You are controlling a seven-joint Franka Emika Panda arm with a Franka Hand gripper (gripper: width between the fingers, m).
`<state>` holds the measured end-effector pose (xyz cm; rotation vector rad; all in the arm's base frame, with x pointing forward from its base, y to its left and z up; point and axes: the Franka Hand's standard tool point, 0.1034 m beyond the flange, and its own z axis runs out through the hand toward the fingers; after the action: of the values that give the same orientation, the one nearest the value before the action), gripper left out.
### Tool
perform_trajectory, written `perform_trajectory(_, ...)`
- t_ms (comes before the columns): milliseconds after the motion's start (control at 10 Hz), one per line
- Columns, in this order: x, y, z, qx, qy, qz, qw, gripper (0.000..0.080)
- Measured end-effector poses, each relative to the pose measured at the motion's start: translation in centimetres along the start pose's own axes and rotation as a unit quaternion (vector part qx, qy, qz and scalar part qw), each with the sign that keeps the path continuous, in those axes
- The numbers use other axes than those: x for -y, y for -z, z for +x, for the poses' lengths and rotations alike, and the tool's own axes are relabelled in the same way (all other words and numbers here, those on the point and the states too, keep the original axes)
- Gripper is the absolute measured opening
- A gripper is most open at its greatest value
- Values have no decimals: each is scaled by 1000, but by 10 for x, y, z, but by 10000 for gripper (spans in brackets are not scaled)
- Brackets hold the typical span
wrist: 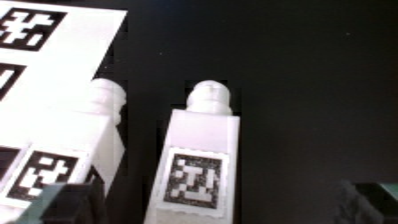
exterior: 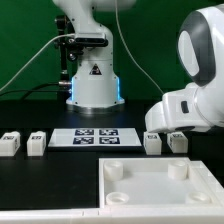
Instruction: Assemble one leg
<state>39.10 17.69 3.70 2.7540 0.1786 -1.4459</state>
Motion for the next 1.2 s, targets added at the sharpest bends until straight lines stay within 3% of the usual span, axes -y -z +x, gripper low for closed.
perform_trajectory(400, -1, -2, 1, 1, 2, -1, 1000, 649)
perform_trajectory(1200, -1, -24, 14, 0, 2, 3, 1000, 649)
